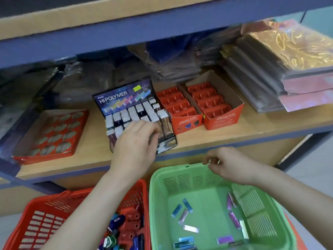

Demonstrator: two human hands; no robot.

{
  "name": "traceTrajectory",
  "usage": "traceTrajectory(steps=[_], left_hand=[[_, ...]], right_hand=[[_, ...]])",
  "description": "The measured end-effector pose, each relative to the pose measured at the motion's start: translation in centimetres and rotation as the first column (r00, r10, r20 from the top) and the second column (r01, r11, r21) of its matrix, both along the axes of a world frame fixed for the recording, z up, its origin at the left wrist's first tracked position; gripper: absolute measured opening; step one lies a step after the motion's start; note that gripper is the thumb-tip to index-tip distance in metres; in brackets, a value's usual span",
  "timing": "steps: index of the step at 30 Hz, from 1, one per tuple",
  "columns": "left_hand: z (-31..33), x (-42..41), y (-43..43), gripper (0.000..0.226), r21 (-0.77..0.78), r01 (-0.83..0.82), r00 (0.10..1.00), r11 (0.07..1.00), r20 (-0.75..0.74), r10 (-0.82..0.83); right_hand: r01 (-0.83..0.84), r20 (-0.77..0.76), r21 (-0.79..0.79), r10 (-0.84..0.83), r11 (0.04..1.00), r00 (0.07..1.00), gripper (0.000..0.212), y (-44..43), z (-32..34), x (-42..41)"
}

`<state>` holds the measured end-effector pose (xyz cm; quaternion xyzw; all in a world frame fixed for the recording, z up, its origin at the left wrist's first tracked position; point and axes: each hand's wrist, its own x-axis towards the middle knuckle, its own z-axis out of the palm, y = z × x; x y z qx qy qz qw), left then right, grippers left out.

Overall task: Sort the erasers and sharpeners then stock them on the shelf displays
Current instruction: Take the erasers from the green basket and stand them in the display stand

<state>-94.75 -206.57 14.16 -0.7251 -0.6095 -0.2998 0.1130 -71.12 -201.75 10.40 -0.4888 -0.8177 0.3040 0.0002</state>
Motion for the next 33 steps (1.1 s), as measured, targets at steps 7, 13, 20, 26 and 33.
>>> traceTrajectory(steps=[7, 13, 20, 26, 33], left_hand=[[-15.3, 5.0, -2.9, 0.015, -0.715, 0.076, 0.996, 0.695, 0.079, -0.027], [-29.0, 9.2, -3.6, 0.023, -0.954, -0.002, 0.984, 0.299, -0.054, -0.168], [-36.6, 9.2, -4.4, 0.043, -0.973, -0.121, 0.908, 0.196, -0.188, -0.374], [-36.8, 9.8, -5.1, 0.034, -0.969, -0.087, 0.859, 0.233, -0.191, -0.475], [-37.6, 9.3, -4.2, 0.027, -0.975, -0.166, 0.926, 0.148, -0.206, -0.316]], right_hand=[[0.012, 0.371, -0.217, 0.071, 0.976, 0.926, 0.046, -2.3, -11.1, 5.5], [0.141, 0.448, -0.366, 0.042, 0.920, 0.893, 0.051, -3.1, -22.6, 7.2], [0.066, 0.556, -0.416, 0.197, 0.907, 0.808, 0.092, -4.0, -32.0, 7.9], [-0.100, 0.610, -0.321, 0.286, 0.942, 0.739, 0.069, -4.3, -32.2, 6.8], [-0.421, 0.446, -0.365, 0.553, 0.830, 0.704, 0.043, -4.5, -32.7, 5.3]])
